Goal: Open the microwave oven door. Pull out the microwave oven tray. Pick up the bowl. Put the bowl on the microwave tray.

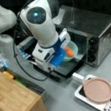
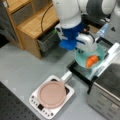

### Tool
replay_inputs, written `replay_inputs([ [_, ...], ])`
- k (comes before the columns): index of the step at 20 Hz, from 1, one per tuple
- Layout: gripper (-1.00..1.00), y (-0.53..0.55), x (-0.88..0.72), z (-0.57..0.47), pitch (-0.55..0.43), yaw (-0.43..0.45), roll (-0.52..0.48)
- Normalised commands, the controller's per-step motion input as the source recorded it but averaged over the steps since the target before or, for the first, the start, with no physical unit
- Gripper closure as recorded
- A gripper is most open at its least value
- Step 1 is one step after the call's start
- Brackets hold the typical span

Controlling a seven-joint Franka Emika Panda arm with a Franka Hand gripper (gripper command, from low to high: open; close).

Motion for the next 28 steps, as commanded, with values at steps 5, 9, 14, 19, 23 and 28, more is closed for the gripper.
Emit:
replay_inputs([
  [5, 1.00, 0.20, -0.27, -0.08, -0.249, -0.167, 0.019],
  [9, 1.00, 0.24, -0.35, -0.07, -0.237, -0.166, 0.001],
  [14, 1.00, 0.35, -0.59, -0.04, -0.177, -0.159, 0.015],
  [19, 1.00, 0.38, -0.62, -0.11, -0.195, -0.188, 0.165],
  [23, 1.00, 0.32, -0.46, -0.20, -0.233, -0.152, 0.135],
  [28, 1.00, 0.23, -0.20, -0.21, -0.271, -0.110, 0.079],
])
